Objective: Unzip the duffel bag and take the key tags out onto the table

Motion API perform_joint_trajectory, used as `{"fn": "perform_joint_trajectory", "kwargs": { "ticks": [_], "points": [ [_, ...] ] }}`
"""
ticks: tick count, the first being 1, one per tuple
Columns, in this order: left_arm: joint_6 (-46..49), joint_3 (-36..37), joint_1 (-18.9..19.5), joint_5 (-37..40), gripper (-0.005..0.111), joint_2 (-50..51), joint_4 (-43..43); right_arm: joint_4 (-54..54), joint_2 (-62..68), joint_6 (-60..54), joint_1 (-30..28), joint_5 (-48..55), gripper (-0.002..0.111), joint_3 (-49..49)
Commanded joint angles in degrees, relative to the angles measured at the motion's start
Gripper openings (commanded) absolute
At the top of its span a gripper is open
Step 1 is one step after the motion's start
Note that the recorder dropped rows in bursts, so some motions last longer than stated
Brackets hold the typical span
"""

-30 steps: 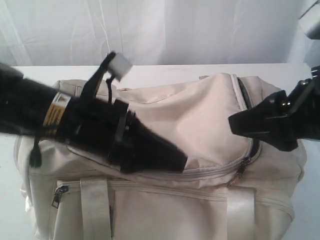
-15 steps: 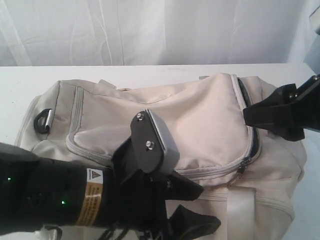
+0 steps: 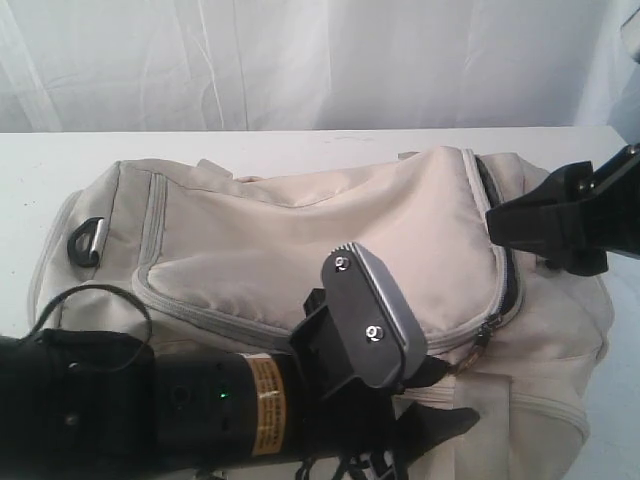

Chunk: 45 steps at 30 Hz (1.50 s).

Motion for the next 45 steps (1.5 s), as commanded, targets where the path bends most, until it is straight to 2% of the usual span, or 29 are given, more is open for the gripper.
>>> {"fn": "perform_joint_trajectory", "kwargs": {
  "ticks": [1, 10, 18, 30, 33, 45],
  "points": [
    [1.6, -3.1, -0.5, -1.0, 0.044, 3.2, -0.5, -0.6, -0.2, 0.3, 0.0, -0.5, 0.069, -0.1],
    [4.8, -6.9, -0.5, 2.0, 0.044, 4.7, -1.4, -0.6, -0.2, 0.3, 0.0, -0.4, 0.069, -0.1],
    [6.9, -7.0, -0.5, 5.2, 0.044, 5.3, -1.7, -0.6, -0.2, 0.3, 0.0, -0.4, 0.069, -0.1],
    [7.8, -7.0, -0.5, 1.5, 0.042, 7.0, -6.5, -0.6, -0.2, 0.3, 0.0, -0.2, 0.069, -0.1],
    [7.8, -7.0, -0.5, 0.6, 0.037, 7.2, -7.7, -0.6, -0.2, 0.3, 0.0, -0.2, 0.069, -0.1],
    [7.9, -7.0, -0.4, 1.2, 0.0, 7.2, -9.7, -0.5, -0.2, 0.3, 0.0, 0.1, 0.069, -0.1]
  ]
}}
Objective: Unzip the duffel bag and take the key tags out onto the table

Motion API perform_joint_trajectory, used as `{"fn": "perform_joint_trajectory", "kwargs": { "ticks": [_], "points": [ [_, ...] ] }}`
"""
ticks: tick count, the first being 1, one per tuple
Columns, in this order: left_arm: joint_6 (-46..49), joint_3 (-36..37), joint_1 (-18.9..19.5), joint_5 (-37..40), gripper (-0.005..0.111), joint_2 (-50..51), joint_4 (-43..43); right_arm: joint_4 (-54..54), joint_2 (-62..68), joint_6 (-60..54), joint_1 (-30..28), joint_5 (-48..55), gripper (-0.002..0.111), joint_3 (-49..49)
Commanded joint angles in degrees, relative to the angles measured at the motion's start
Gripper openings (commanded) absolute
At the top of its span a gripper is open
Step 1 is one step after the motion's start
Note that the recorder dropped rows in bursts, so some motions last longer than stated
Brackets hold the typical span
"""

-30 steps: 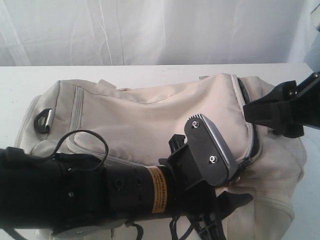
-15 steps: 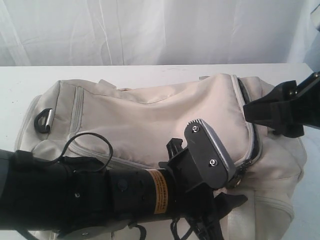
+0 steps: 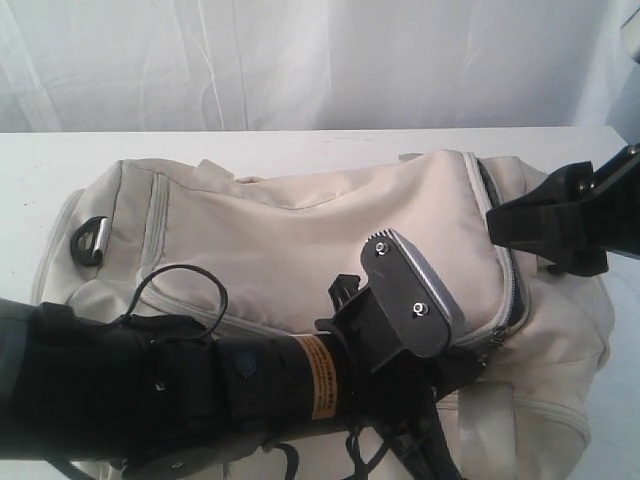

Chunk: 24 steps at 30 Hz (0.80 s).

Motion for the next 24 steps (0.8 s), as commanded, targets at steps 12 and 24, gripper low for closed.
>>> {"fn": "perform_joint_trajectory", "kwargs": {
  "ticks": [12, 24],
  "points": [
    [-3.1, -0.2, -0.3, 8.3, 0.0, -8.5, -3.6, -7.8, 0.0, 7.9, 0.0, 5.6, 0.068, -0.1],
    [-20.5, -0.2, -1.6, 13.3, 0.0, -11.9, 10.5, 1.4, 10.6, 8.8, 0.0, 4.0, 0.052, -0.1]
  ]
}}
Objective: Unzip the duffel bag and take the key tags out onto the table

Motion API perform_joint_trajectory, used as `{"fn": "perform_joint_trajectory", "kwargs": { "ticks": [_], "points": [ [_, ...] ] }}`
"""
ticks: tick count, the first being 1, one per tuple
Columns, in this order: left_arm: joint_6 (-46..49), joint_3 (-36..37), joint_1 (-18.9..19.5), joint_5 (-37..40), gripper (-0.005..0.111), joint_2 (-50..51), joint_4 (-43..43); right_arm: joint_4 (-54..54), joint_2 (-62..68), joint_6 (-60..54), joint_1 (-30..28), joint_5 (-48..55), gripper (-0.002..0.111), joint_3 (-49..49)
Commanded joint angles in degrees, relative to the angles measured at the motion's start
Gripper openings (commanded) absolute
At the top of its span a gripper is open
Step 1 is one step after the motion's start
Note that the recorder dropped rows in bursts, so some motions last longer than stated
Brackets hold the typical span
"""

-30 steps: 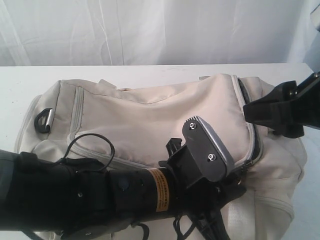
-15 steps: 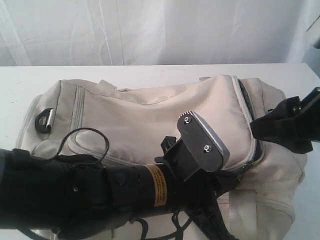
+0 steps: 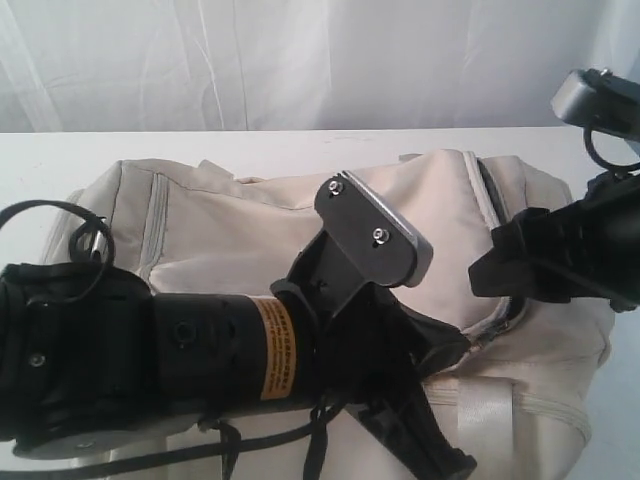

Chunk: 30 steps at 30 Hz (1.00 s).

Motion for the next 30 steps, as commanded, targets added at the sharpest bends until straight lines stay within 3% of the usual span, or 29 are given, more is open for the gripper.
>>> {"fn": "perform_joint_trajectory", "kwargs": {
  "ticks": [1, 7, 11, 13, 30],
  "points": [
    [-1.5, 0.0, -2.2, 1.9, 0.0, -0.7, 2.0, 1.8, 2.4, 0.0, 0.0, -2.9, 0.049, -0.1],
    [-1.7, 0.0, -2.9, 8.9, 0.0, -1.2, 2.0, 3.6, 7.1, 0.0, 0.0, -6.0, 0.039, -0.1],
    [-1.6, 0.0, -2.9, 13.0, 0.0, -4.0, 2.0, 3.0, 8.5, -0.2, 0.0, -9.4, 0.011, -0.1],
    [-1.1, 0.0, -2.9, 19.2, 0.0, -5.4, 2.0, 3.0, 8.5, -1.4, 0.0, -11.6, 0.0, -0.1],
    [-1.4, 0.0, -2.9, 40.8, 0.0, -10.8, 2.0, 1.3, 6.5, -1.4, -0.1, -16.9, 0.0, -0.1]
  ]
}}
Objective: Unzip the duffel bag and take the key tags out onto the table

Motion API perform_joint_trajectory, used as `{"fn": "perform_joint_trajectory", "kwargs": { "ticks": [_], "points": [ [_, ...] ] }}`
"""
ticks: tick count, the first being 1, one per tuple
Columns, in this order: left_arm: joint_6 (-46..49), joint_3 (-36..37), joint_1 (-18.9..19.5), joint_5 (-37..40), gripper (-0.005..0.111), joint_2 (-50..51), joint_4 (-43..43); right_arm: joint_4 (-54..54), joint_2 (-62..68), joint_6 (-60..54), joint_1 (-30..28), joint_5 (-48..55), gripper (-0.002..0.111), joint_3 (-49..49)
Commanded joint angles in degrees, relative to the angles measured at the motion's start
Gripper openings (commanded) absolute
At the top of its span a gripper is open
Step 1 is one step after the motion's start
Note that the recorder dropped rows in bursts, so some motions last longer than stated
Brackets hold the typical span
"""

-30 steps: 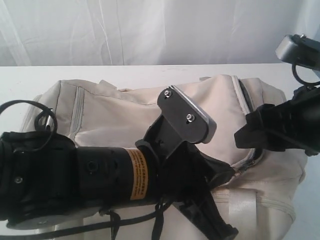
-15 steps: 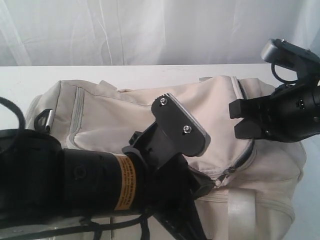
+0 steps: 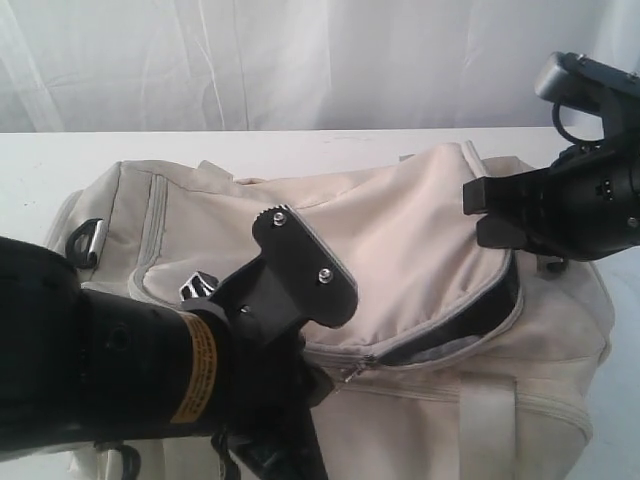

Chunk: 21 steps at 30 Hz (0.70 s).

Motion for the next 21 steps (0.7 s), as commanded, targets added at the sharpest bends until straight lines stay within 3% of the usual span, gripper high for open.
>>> {"fn": "perform_joint_trajectory", "kwargs": {
  "ticks": [1, 11, 21],
  "points": [
    [-0.8, 0.0, -0.4, 7.0, 0.0, -3.0, 0.0, -1.3, -1.1, -0.6, -0.1, -2.0, 0.0, -0.1],
    [-17.0, 0.0, -0.4, 26.0, 0.0, -9.7, 14.2, -2.4, -1.3, -0.6, -0.1, -2.2, 0.0, -0.1],
    [-20.0, 1.5, -0.4, 41.5, 0.0, -15.8, 17.9, -2.4, -1.3, -0.6, -0.1, -3.2, 0.0, -0.1]
  ]
}}
